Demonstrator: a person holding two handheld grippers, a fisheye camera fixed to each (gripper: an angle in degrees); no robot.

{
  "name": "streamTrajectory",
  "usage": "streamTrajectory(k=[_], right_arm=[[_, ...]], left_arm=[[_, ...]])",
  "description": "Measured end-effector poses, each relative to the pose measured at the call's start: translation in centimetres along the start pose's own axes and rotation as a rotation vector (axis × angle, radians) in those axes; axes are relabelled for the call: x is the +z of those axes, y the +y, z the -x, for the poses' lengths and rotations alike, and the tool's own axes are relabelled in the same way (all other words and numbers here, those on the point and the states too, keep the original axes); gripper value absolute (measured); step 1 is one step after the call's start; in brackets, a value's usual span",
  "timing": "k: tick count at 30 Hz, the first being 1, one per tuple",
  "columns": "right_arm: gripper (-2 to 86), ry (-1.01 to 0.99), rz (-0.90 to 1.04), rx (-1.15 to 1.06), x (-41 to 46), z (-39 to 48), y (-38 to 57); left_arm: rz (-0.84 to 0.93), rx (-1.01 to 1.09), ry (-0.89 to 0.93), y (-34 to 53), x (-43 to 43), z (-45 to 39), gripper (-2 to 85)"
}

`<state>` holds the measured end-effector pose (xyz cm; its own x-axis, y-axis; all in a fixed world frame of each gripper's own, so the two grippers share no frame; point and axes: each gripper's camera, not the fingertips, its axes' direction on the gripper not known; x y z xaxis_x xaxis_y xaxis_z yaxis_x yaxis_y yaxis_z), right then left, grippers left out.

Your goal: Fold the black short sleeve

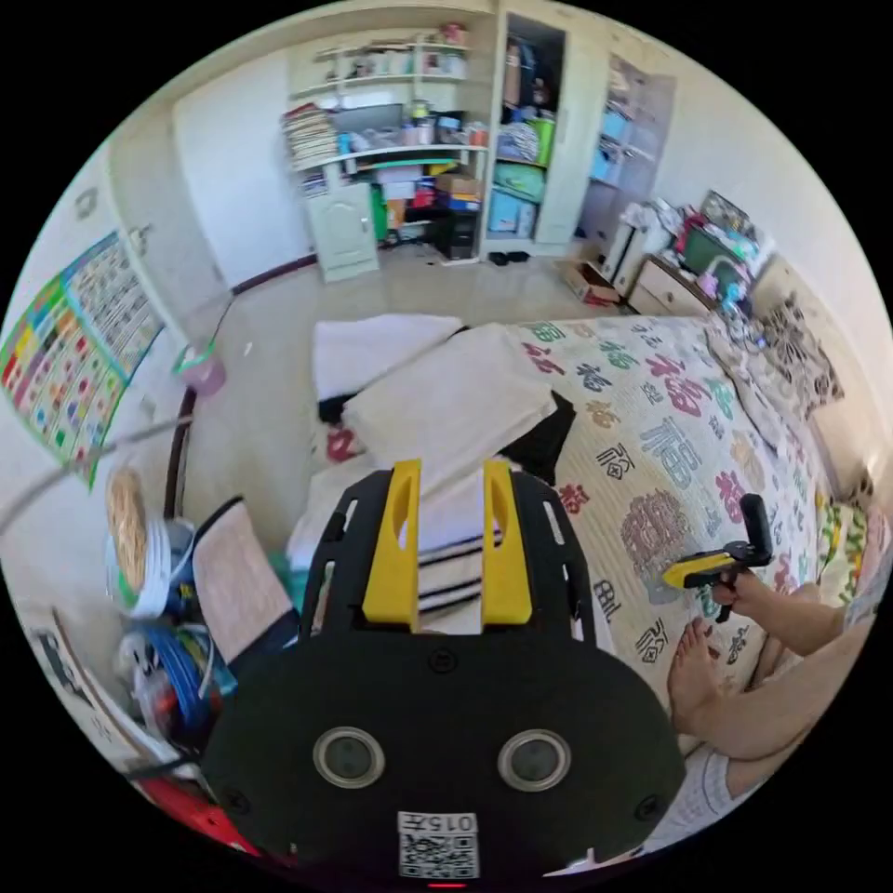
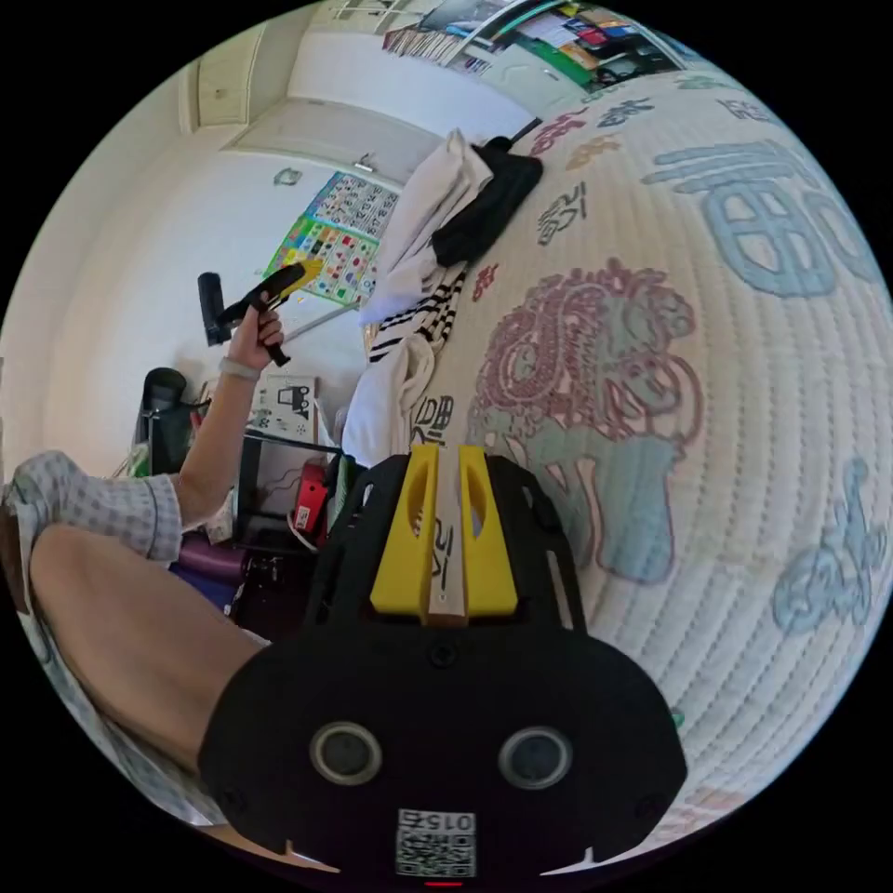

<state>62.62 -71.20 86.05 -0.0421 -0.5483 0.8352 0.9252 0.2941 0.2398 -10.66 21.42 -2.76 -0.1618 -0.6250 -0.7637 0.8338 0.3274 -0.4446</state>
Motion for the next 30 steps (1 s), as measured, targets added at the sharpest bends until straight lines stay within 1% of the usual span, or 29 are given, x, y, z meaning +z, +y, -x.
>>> streamTrajectory(k=[1,3,4,5,6,7,9,11,13,16,17,18,19,21,22,24,26,28,30], right_arm=[[4.6,0.0,-0.014,0.008,-0.3,0.1,0.4],[4.5,-0.013,-0.067,0.039,-1.1,0.6,1.6],[4.5,-0.019,-0.077,0.044,-1.3,0.8,1.8],[4.5,-0.031,-0.088,0.054,-1.5,1.1,2.2],[4.4,-0.041,-0.089,0.06,-1.6,1.4,2.4],[4.5,-0.046,-0.088,0.058,-1.6,1.6,2.5],[4.5,-0.035,-0.067,0.039,-1.8,2.6,2.6],[4.6,-0.028,-0.05,0.014,-2.1,3.5,2.6],[4.8,-0.027,-0.043,-0.006,-2.4,4.3,2.6],[6.4,-0.006,-0.049,-0.033,-3.2,5.6,2.5],[7.2,0.025,-0.059,-0.034,-3.6,6.1,2.4],[7.7,0.045,-0.083,-0.05,-4.1,6.8,2.3],[8.0,0.049,-0.099,-0.061,-4.4,7.2,2.1],[9.8,0.025,-0.161,-0.093,-5.7,8.6,1.1],[10.5,0.015,-0.175,-0.105,-6.0,9.1,0.8],[14.3,0.018,-0.228,-0.145,-7.4,11.2,-0.6],[16.4,0.04,-0.273,-0.19,-8.8,13.3,-1.3],[16.3,0.08,-0.292,-0.257,-10.1,15.8,-1.4],[11.5,0.225,-0.292,-0.312,-11.9,18.9,-0.1]], left_arm=[[0.025,0.028,0.019,-1.1,0.9,-1.1,10.8],[0.152,0.178,0.151,-4.5,4.7,-6.5,11.7],[0.185,0.224,0.166,-5.0,5.6,-8.0,11.8],[0.257,0.321,0.15,-5.6,7.5,-11.1,12.0],[0.317,0.403,0.065,-5.9,9.4,-13.8,11.6],[0.335,0.431,0.013,-5.9,10.2,-14.8,11.4],[0.396,0.506,-0.185,-5.7,13.2,-17.2,8.1],[0.431,0.54,-0.259,-5.6,14.1,-17.6,5.1],[0.419,0.505,-0.218,-5.7,13.5,-17.4,3.1],[0.315,0.42,-0.109,-5.7,10.1,-16.7,1.7],[0.246,0.382,-0.053,-5.6,7.9,-16.3,1.4],[0.161,0.342,0.034,-5.5,5.2,-15.9,1.2],[0.115,0.318,0.082,-5.5,3.8,-15.6,1.1],[-0.058,0.262,0.289,-5.0,-2.1,-14.8,0.8],[-0.093,0.264,0.344,-4.8,-3.4,-14.7,0.8],[-0.212,0.314,0.558,-4.2,-8.0,-15.8,0.7],[-0.274,0.371,0.655,-4.0,-10.5,-17.3,0.7],[-0.299,0.427,0.735,-4.0,-11.9,-19.0,0.6],[-0.301,0.498,0.851,-4.0,-12.5,-21.3,0.5]])
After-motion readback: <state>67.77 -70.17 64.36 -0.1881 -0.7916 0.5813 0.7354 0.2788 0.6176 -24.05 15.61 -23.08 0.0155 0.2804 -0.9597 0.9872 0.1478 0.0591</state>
